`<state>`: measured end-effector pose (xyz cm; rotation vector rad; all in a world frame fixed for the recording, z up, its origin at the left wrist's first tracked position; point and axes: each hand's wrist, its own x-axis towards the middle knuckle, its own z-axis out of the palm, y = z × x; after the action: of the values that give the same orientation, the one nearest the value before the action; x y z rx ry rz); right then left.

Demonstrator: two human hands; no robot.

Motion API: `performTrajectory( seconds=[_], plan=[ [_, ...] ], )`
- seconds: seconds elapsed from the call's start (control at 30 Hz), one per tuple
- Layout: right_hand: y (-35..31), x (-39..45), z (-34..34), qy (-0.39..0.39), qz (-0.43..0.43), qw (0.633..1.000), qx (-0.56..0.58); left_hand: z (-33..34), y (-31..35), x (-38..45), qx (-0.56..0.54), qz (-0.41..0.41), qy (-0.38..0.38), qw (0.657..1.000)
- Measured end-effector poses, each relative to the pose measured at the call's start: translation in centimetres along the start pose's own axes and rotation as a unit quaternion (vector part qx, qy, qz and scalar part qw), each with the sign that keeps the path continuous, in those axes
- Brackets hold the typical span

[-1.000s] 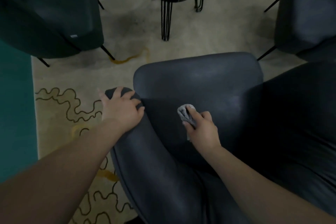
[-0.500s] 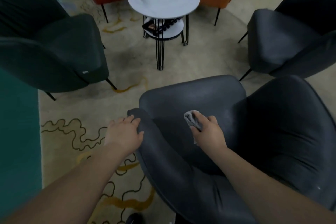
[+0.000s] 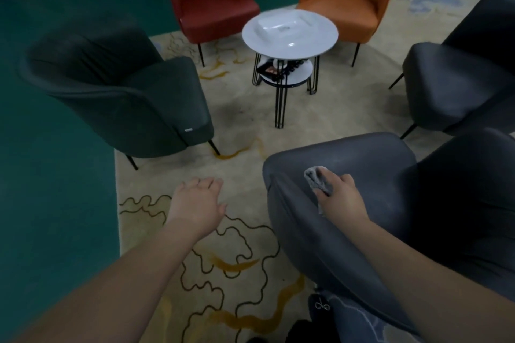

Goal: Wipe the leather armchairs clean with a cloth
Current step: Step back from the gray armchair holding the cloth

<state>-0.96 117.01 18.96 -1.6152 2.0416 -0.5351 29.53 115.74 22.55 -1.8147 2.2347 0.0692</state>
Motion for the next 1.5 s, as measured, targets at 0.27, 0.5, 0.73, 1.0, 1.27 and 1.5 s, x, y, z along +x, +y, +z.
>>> performTrajectory(
  seconds=[0.27,0.5,0.73,1.0,1.27,1.5],
  plan=[
    [-5.1,3.3,0.2,0.013,-0.033,0.999,-0.015,-1.3,-4.4,1.5,-0.021,-0.019,-0.014,0.999],
    [-8.4,11.5,0.9,0.009,-0.063,0.998,-0.024,-3.4,-7.3,8.6,-0.032,-0.031,-0.002,0.999],
    [-11.7,17.2,3.1,-0.004,-0.096,0.994,-0.052,-3.5,-9.1,13.7,-0.119,-0.099,-0.004,0.988],
    [-17.2,22.9,5.9,-0.012,-0.061,0.997,-0.041,-3.6,-16.2,20.0,-0.079,-0.064,0.0,0.995],
    [-23.5,29.1,7.8,0.025,-0.021,0.999,-0.025,-6.2,-24.7,29.8,-0.018,0.011,0.02,1.0],
    [-24.4,32.7,6.9,0.073,0.027,0.997,-0.013,-8.4,-25.9,37.7,-0.003,0.065,0.023,0.998]
  ],
)
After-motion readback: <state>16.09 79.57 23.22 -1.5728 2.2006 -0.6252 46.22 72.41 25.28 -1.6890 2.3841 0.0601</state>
